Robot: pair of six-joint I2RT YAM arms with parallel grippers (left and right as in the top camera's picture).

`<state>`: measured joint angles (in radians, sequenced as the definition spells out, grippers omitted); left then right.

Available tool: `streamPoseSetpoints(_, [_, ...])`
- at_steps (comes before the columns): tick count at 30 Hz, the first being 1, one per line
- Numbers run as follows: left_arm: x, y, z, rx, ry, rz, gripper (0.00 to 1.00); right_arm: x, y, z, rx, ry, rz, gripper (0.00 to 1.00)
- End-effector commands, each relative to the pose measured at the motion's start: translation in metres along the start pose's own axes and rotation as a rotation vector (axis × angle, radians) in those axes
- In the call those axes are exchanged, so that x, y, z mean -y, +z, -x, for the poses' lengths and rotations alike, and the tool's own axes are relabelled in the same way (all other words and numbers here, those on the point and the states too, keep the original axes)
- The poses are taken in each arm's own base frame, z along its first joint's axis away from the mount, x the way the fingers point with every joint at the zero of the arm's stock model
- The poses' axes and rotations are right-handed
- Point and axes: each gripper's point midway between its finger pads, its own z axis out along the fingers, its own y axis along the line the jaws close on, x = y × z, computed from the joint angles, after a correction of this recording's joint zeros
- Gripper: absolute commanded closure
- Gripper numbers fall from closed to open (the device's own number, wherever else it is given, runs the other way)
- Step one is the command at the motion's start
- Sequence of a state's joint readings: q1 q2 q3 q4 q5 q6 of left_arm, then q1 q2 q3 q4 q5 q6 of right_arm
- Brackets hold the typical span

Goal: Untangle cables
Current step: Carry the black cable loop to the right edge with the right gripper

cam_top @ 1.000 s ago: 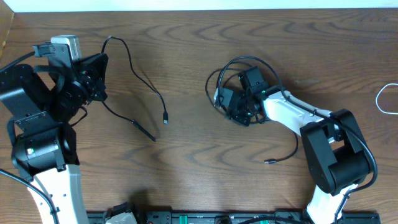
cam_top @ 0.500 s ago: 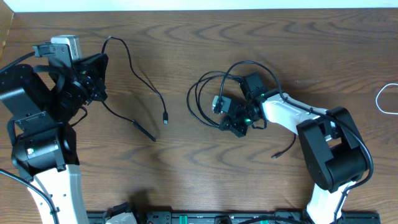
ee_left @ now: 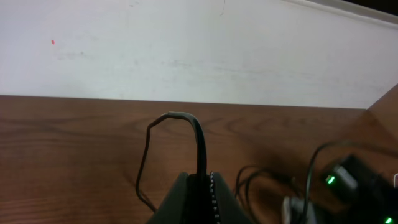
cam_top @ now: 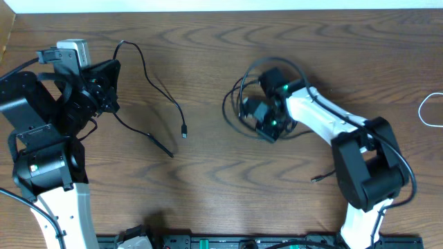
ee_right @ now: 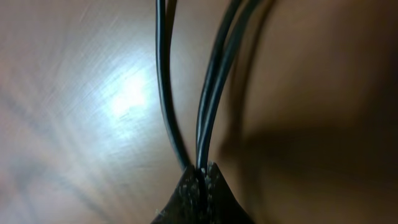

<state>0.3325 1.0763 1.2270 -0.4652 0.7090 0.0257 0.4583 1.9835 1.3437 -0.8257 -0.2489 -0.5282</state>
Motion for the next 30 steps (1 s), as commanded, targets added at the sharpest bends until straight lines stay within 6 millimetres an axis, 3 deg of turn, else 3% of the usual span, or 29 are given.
streamPoseSetpoints(1, [0.006, -0.002, 0.003, 0.008, 0.007, -0.019, 0.93, 0.043, -0.087, 0.037, 0.126, 0.048, -0.299, 0.99])
streamPoseSetpoints(6, [0.006, -0.002, 0.003, 0.005, 0.009, -0.019, 0.92, 0.07, -0.159, 0.043, 0.205, 0.097, -0.503, 0.99])
streamPoseSetpoints(10, [0.006, -0.002, 0.002, 0.002, 0.006, -0.019, 0.93, 0.102, -0.215, 0.022, 0.217, 0.18, -0.699, 0.99])
streamPoseSetpoints(11, [0.006, -0.002, 0.001, -0.001, 0.006, -0.019, 0.93, 0.116, -0.239, 0.006, 0.218, 0.231, -0.777, 0.99])
streamPoseSetpoints(13, [0.006, -0.002, 0.0, -0.005, 0.005, -0.019, 0.93, 0.133, -0.267, -0.016, 0.219, 0.301, -0.86, 0.99])
streamPoseSetpoints(18, [0.005, -0.002, -0.001, -0.009, 0.001, -0.019, 0.93, 0.172, -0.326, -0.07, 0.289, 0.526, -1.008, 0.99])
streamPoseSetpoints(21, [0.005, -0.002, -0.002, -0.011, 0.0, -0.018, 0.92, 0.197, -0.359, -0.114, 0.353, 0.705, -1.089, 0.99])
streamPoseSetpoints(26, [0.005, -0.002, -0.002, -0.014, -0.003, -0.018, 0.93, 0.228, -0.39, -0.191, 0.463, 1.001, -1.154, 0.99])
streamPoseSetpoints(30, [0.005, -0.002, -0.005, -0.024, -0.011, -0.018, 0.93, 0.245, -0.411, -0.238, 0.634, 1.146, -1.115, 0.99])
